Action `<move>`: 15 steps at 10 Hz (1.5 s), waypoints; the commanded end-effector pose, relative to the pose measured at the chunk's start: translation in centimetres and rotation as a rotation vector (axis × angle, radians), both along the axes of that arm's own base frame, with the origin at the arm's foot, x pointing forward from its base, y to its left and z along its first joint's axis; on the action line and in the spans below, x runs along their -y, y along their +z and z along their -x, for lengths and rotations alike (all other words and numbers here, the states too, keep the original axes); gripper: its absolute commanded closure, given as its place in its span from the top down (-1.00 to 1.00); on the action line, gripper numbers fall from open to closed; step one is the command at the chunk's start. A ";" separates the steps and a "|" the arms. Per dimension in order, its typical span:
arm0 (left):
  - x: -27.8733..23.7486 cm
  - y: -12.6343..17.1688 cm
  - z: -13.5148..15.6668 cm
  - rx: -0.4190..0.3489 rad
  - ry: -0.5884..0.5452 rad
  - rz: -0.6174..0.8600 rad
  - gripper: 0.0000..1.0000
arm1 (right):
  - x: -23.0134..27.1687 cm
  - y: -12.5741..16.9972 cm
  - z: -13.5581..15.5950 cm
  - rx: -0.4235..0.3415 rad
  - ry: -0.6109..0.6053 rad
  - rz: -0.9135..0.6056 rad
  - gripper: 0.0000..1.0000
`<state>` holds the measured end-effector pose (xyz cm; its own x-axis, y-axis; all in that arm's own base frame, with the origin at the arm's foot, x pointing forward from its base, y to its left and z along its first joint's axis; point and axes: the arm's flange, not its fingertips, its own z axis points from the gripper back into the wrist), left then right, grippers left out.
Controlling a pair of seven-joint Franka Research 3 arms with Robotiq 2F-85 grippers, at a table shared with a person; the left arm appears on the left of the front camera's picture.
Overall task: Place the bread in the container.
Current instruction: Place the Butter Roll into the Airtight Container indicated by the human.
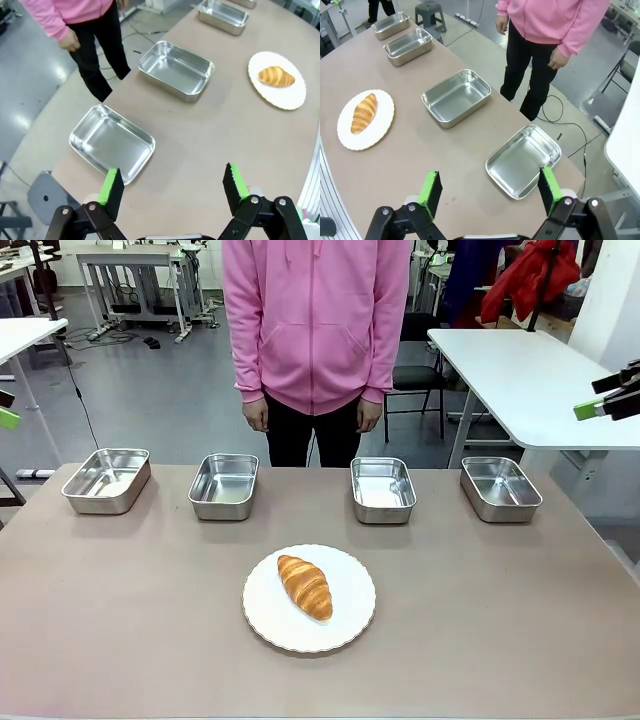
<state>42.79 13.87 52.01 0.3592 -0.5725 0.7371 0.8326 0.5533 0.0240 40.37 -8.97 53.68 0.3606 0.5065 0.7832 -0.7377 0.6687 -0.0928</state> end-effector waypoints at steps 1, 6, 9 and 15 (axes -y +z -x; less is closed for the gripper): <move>0.1 0.3 0.4 0.021 -0.014 0.013 1.00 | 0.0 0.3 0.0 0.007 0.001 0.002 1.00; -2.1 2.7 1.2 0.043 -0.019 0.125 1.00 | 1.2 1.2 -0.1 0.012 0.017 -0.030 1.00; -2.6 3.5 1.6 0.059 -0.025 0.138 1.00 | 1.8 2.0 0.1 0.018 0.019 -0.050 1.00; -3.3 4.1 2.1 0.073 -0.019 0.188 1.00 | 2.1 2.2 0.0 -0.005 0.009 -0.055 1.00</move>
